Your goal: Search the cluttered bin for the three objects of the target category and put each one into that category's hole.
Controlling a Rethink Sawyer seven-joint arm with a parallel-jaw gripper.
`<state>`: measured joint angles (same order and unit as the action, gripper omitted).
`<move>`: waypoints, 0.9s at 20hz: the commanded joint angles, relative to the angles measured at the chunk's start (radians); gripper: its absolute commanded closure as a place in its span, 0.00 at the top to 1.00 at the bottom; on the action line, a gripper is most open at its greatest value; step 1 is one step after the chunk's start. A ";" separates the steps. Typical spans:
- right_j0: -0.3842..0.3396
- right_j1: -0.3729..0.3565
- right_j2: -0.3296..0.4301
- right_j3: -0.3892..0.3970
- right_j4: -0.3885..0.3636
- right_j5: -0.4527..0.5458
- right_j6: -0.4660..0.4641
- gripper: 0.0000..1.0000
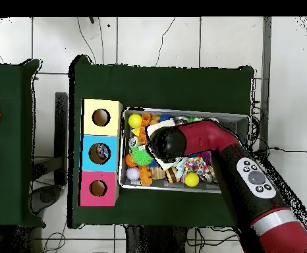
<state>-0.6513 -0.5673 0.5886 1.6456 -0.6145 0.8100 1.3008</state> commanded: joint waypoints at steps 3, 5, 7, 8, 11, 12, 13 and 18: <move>-0.038 -0.018 -0.060 -0.086 -0.135 0.132 -0.217 0.00; -0.037 -0.018 -0.060 -0.091 -0.162 0.125 -0.225 0.00; -0.038 -0.019 -0.060 -0.093 -0.170 0.123 -0.215 0.00; -0.037 -0.025 -0.062 -0.097 -0.175 0.131 -0.215 0.00; -0.031 -0.042 -0.070 -0.113 -0.201 0.163 -0.238 0.00; -0.029 -0.045 -0.073 -0.119 -0.213 0.172 -0.250 0.00; -0.028 -0.045 -0.077 -0.125 -0.222 0.178 -0.256 0.00; -0.020 -0.052 -0.091 -0.144 -0.254 0.204 -0.251 0.00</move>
<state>-0.6690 -0.6086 0.5467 1.5789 -0.7744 0.8808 1.3008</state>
